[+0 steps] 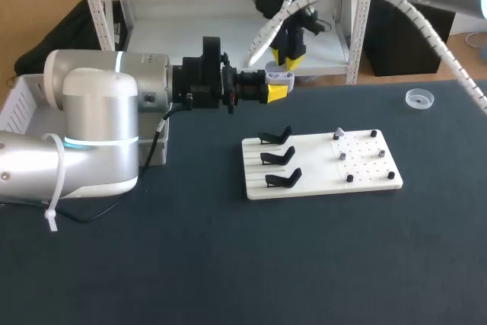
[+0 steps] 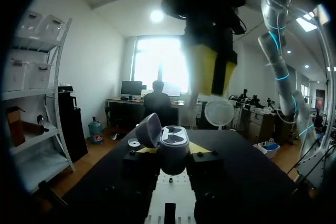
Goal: Pick up each earbud case from the left stands, insert the matching earbuds, close the lid, and place the case in the box.
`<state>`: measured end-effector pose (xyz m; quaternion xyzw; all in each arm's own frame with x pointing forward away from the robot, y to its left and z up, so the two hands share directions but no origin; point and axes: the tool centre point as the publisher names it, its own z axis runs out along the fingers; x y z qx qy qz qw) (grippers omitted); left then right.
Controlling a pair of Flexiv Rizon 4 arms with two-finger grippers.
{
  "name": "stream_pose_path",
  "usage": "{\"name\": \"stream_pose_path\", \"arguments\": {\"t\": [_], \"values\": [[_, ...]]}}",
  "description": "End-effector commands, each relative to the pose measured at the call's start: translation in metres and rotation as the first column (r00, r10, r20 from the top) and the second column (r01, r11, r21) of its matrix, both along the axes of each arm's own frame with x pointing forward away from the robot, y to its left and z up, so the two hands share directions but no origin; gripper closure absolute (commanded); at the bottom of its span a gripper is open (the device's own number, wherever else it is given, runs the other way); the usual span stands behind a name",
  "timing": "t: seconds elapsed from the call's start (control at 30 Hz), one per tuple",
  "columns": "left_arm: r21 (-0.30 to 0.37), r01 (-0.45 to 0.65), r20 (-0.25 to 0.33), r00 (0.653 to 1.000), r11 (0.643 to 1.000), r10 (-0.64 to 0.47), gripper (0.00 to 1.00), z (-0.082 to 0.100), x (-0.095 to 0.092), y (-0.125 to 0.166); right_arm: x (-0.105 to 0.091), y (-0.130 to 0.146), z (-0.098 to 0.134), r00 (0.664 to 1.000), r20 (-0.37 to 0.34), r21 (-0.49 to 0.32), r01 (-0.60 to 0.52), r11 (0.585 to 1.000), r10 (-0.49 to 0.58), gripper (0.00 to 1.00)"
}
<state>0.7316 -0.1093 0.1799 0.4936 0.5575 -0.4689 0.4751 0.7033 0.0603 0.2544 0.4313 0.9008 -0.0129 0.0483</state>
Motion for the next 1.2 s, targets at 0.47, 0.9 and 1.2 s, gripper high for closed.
{"name": "stream_pose_path", "arguments": {"t": [0.47,0.9,1.2], "values": [[-0.003,-0.001,0.002,1.0,1.0,0.001,1.0,-0.001,0.0,0.0,0.013,0.002,-0.014,1.0,-0.014,0.012,0.017,1.0,-0.017,1.0],[-0.003,-0.001,0.002,1.0,1.0,0.001,1.0,-0.001,0.0,0.0,0.022,0.0,-0.017,0.999,-0.013,0.023,0.031,0.999,-0.031,1.0],[-0.003,-0.001,0.002,1.0,1.0,0.001,1.0,-0.001,0.0,0.0,0.022,0.002,-0.018,1.0,-0.02,0.025,0.023,0.999,-0.023,1.0]]}}
